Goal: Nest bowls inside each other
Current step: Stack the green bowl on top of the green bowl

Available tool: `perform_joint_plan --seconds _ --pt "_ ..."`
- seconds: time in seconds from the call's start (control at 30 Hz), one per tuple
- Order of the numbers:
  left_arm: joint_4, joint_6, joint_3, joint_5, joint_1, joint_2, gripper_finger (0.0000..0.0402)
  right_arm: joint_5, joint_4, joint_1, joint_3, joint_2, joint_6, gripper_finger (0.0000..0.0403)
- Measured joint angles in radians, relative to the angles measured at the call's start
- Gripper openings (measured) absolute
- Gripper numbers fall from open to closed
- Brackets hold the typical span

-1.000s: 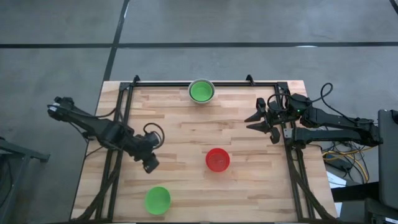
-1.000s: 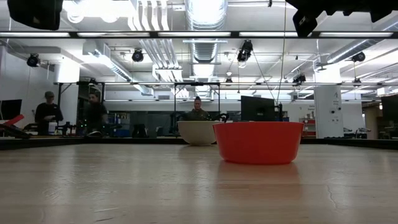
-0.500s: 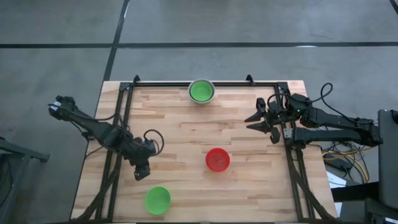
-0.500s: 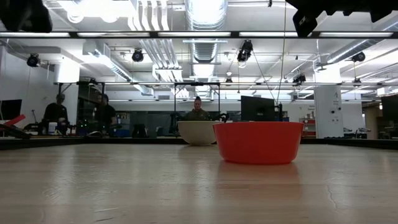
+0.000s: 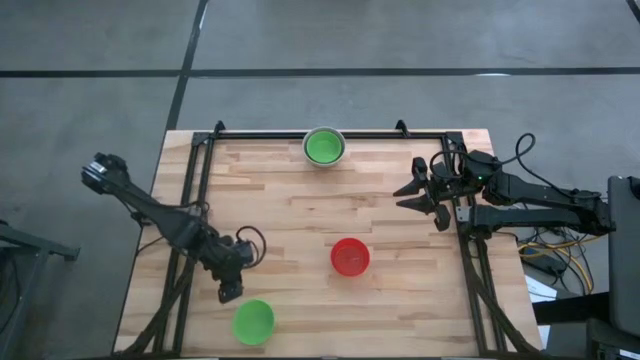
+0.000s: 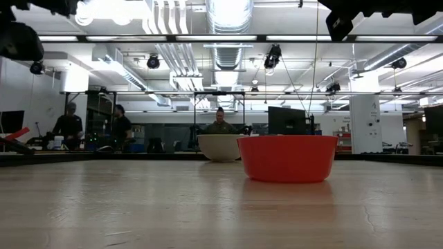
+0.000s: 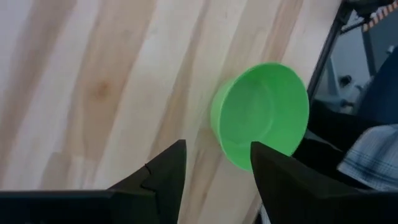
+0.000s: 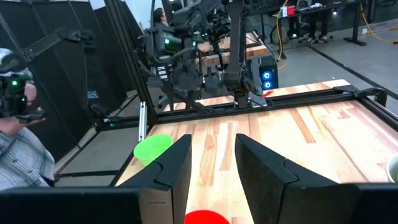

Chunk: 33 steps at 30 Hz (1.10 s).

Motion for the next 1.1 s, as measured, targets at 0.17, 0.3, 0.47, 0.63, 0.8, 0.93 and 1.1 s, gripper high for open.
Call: perform_joint_plan --seconds 0.17,0.3,0.47,0.63,0.8,0.93,1.1 --pt "0.068 -0.019 -0.021 0.046 -0.004 0.048 0.0184 0.0 0.0 0.0 0.0 0.0 0.0 0.0121" --pt "0.113 -0.055 -0.027 0.053 -0.004 0.087 0.0182 0.0 0.0 0.0 0.0 0.0 0.0 0.0121" --pt "0.159 -0.067 -0.026 0.053 -0.004 0.13 0.0181 0.0 0.0 0.0 0.0 0.001 0.0 0.0121" --pt "0.191 -0.084 -0.027 0.05 -0.004 0.161 0.0181 0.0 0.0 0.0 0.0 0.001 0.001 0.0121" --pt "0.219 -0.086 -0.028 0.047 -0.004 0.205 0.0181 0.0 0.0 0.0 0.0 0.001 0.001 0.0121" --pt "0.226 -0.086 -0.028 0.047 -0.004 0.24 0.0181 0.0 0.0 0.0 0.0 0.001 0.001 0.0121" --pt "0.226 -0.076 -0.028 0.046 -0.004 0.275 0.0181 0.0 0.0 0.0 0.0 0.001 0.0 0.0121"
